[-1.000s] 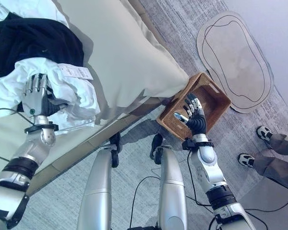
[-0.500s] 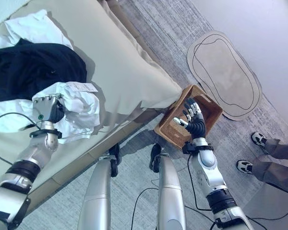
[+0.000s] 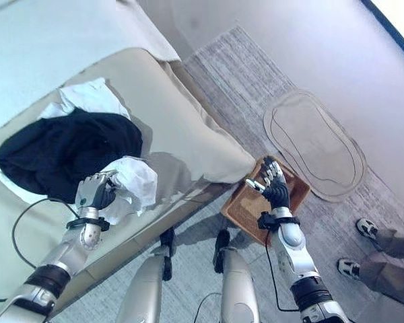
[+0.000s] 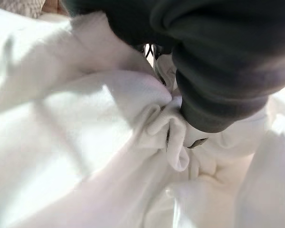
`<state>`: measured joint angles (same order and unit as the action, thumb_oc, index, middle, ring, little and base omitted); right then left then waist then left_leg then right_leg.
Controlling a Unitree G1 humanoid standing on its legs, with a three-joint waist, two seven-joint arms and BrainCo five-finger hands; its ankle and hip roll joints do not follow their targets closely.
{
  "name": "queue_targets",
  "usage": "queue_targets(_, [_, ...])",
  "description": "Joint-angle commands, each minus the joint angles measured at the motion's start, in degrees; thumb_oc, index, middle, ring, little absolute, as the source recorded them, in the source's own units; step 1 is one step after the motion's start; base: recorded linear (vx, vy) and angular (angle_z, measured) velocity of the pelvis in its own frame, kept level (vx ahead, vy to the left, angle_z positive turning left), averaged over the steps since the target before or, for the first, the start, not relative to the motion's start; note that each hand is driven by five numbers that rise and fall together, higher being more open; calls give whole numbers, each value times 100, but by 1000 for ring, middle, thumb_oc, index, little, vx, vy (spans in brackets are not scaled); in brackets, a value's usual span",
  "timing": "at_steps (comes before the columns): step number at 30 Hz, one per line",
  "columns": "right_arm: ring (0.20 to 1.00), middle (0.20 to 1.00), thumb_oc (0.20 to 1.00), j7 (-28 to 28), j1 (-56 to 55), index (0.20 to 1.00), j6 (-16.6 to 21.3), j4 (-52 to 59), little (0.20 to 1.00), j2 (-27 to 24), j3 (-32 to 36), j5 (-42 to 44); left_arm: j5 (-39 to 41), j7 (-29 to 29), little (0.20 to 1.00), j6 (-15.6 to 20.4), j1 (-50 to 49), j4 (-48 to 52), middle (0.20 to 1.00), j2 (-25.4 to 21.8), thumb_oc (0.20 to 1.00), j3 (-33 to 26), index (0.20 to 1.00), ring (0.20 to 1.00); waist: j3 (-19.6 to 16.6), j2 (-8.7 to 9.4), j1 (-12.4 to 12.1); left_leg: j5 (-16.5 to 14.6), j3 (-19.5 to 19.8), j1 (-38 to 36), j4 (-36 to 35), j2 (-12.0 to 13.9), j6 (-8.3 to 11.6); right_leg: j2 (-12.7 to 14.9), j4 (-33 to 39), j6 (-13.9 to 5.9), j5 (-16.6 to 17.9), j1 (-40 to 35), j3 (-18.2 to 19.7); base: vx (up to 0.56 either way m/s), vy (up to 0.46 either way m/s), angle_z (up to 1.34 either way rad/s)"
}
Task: Pick up clothes into the bucket
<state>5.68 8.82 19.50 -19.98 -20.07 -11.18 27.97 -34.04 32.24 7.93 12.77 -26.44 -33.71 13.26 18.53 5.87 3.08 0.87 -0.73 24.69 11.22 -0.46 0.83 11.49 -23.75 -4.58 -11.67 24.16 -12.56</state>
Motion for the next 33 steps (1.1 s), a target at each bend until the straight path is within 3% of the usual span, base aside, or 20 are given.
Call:
queue_targets(1, [1000,1000,1000,77,-219,1000,1,-12,1000,-243,171,-943,300,-243,200,621,-57,1035,200,-26,200,-337,200,200,-485,-219,-35,-201,150,-440,-193,381,283,493,1778,-673,1682,-697,-120,45,-41,15])
queue_targets(6, [1000,1000,1000,33,-237,1000,-125,18,1000,-306,64,-1529,703,-713,200,927,-248,1837,200,12,200,-492,200,200,-651,-219,-62,-23,123,-849,-631,420,327,409,2217,-687,1832,-1143,-251,58,-44,12])
queue_targets(11, [1000,1000,1000,-197,126,1000,-263,77,1000,-514,-653,-2548,1818,-1517,200,1324,-126,2781,200,193,200,-201,200,200,-853,-223,-143,29,23,-1326,-895,450,357,313,2484,-686,1881,-1588,-332,61,-34,-2])
queue_targets(18, [1000,1000,1000,-731,557,1000,-343,494,1000,-527,-1345,-2712,3159,-2338,200,1343,269,3233,200,421,200,405,200,200,-1092,-270,-117,-17,-70,-1847,-1076,449,338,279,2502,-676,1797,-1969,-306,69,-11,-3])
queue_targets(23, [1000,1000,1000,-1112,682,1000,-375,760,1000,-385,-1678,-2376,3838,-2848,200,1305,446,3330,200,579,200,787,200,200,-1235,-313,-81,-49,-140,-2116,-1179,455,326,274,2534,-674,1759,-2178,-308,56,-5,-2])
queue_targets(33, [1000,1000,1000,-1339,633,1000,-483,687,1000,197,-1916,-1410,4511,-3265,200,1154,334,3542,200,790,200,1045,200,200,-1319,-350,-83,-109,-236,-2317,-1208,453,289,274,2591,-672,1769,-2315,-280,28,-1,-7])
